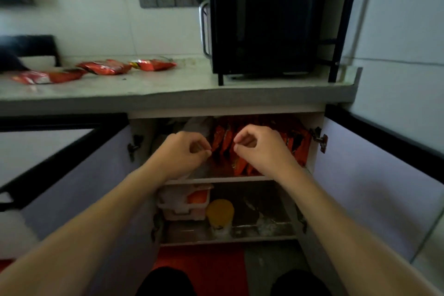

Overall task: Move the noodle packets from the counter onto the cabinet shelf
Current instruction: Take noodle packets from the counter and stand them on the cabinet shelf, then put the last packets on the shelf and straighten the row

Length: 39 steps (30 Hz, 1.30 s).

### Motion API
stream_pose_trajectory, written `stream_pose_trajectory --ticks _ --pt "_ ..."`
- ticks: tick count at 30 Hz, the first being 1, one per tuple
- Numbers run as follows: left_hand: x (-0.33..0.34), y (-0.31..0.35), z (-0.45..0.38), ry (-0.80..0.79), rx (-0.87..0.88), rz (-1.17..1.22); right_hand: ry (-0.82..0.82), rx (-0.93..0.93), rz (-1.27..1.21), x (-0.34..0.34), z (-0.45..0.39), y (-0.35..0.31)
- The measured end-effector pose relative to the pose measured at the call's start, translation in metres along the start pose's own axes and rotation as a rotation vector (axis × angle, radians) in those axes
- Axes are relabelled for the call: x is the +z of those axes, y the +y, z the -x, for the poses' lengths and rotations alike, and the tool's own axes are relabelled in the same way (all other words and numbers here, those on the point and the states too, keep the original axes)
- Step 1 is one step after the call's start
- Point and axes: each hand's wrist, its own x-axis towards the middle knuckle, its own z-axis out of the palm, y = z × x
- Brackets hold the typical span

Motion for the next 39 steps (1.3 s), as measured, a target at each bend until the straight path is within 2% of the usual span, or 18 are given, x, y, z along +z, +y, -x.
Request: stream_pose_trajectory --ticks 3,7,15,21,27,30,34,37,39 --pt "-0.063 0.008 0.025 0.064 0.023 -0.083 -0.03 -0.1 0.048 -0.014 -0.012 -0.051" --pt "-0.144 -0.003 0.035 0.162 -0.025 -0.048 -0.043 -0.211 0.086 -0.022 -0.048 -0.105" --pt "-0.217 -0.063 -0.019 0.23 -0.12 -0.095 -0.083 -0.26 0.049 0.014 -0.146 -0.159" --pt "-0.232 -0.15 -0.15 0.285 -0.19 -0.295 -0.107 -0.254 0.138 0.078 -0.303 -0.157" --pt "-0.234 -0.276 -0.277 0.353 -0.352 -0.465 -0.136 -0.182 0.239 0.165 -0.449 -0.13" --pt "-0.221 -0.314 -0.3 0.317 -0.396 -0.483 -0.16 -0.167 0.293 0.192 -0.484 -0.118" --pt "-0.219 -0.354 -0.329 0.389 -0.458 -0.41 -0.155 -0.149 0.397 0.229 -0.538 -0.115" --pt "-0.217 -0.371 -0.339 0.403 -0.521 -0.357 -0.113 -0.066 0.372 0.251 -0.567 -0.12" --pt "-0.209 -0.377 -0.341 0.367 -0.522 -0.409 -0.124 -0.02 0.405 0.268 -0.577 -0.115"
